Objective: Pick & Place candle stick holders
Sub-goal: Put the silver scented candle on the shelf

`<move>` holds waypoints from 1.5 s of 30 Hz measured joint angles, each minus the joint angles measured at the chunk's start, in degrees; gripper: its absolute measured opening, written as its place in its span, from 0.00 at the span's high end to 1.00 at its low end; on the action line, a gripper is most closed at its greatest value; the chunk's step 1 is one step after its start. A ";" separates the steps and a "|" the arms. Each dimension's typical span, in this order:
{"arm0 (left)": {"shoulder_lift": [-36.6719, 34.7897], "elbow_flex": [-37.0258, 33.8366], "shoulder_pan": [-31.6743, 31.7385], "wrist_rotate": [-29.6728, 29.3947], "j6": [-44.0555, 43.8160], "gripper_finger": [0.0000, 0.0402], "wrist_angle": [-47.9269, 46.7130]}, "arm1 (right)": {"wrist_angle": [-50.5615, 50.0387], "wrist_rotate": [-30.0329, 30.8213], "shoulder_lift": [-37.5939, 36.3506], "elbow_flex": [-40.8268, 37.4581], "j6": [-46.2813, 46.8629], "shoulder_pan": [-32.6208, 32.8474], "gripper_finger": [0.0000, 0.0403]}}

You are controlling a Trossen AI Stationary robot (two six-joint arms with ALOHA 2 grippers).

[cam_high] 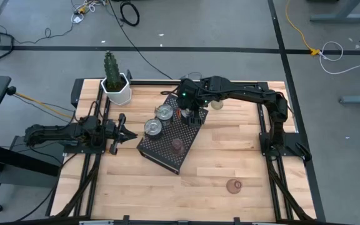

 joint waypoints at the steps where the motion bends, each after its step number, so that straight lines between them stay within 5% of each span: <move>1: 0.00 -0.02 0.01 0.00 0.00 0.91 -0.01 | -0.18 -0.64 0.00 -0.01 0.02 -0.28 0.01; 17: 0.01 0.00 0.01 0.00 0.00 0.91 -0.01 | -0.63 -2.75 -0.40 0.01 -0.73 -0.93 0.01; 45: 0.00 0.01 -0.01 0.00 0.00 0.91 0.01 | -5.09 -3.27 -11.63 0.08 -1.11 -0.97 0.01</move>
